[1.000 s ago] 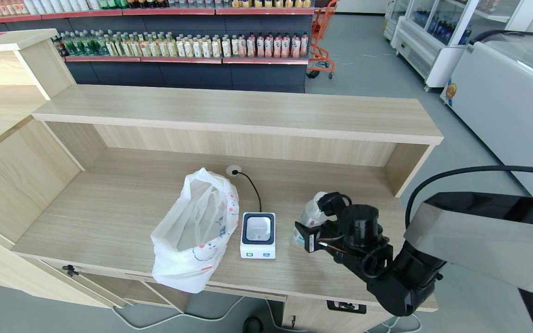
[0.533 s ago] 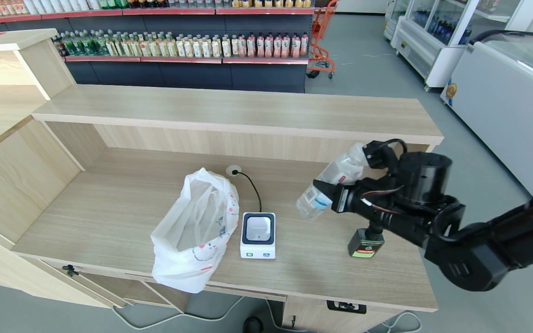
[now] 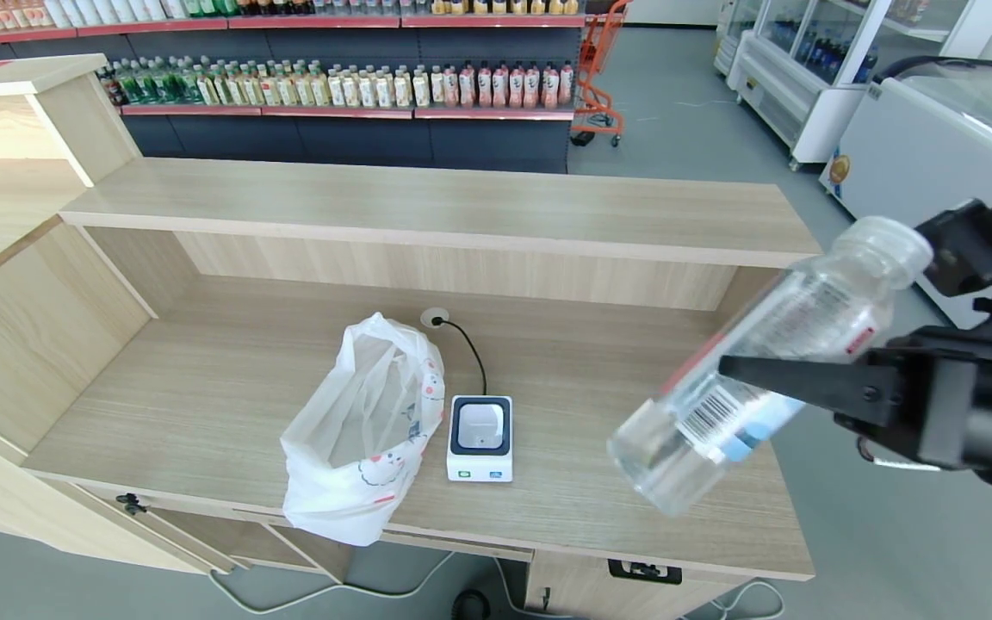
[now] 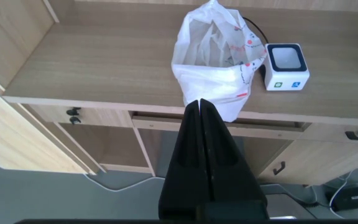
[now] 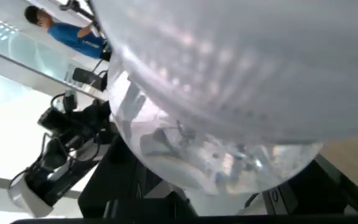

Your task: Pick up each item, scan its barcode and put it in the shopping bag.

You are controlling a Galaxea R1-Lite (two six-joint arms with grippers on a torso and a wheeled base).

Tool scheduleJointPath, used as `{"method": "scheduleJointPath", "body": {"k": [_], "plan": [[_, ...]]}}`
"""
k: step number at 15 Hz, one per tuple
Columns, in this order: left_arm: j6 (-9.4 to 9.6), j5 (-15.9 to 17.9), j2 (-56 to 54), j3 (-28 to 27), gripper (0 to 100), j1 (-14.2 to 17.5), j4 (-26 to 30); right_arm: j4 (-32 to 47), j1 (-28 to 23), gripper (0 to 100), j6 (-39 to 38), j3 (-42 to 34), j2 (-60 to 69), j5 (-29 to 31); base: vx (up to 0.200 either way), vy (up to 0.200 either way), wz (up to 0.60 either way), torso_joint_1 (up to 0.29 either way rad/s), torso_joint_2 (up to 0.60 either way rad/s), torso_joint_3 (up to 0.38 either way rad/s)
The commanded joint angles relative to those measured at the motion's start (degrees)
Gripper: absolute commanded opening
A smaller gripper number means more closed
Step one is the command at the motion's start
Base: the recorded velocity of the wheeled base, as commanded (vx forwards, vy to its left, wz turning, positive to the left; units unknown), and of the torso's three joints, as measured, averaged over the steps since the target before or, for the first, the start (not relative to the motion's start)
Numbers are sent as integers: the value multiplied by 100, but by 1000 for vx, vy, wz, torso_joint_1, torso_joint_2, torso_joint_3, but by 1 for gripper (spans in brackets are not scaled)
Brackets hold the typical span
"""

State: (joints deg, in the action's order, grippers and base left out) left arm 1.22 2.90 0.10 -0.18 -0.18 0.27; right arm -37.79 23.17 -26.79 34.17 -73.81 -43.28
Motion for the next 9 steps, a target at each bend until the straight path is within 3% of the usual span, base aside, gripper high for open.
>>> {"method": "scheduleJointPath", "body": {"k": [1,6,9], "plan": [[1,0,-1,1,0,1,0,536,3,0,-291,-68,1247,-603,0,0,0,0,0,0],[1,0,-1,1,0,1,0,501,557,0,-511,134,1343,-867,0,0,0,0,0,0],[1,0,-1,1,0,1,0,518,574,0,-660,213,1361,-875,0,0,0,0,0,0]]}}
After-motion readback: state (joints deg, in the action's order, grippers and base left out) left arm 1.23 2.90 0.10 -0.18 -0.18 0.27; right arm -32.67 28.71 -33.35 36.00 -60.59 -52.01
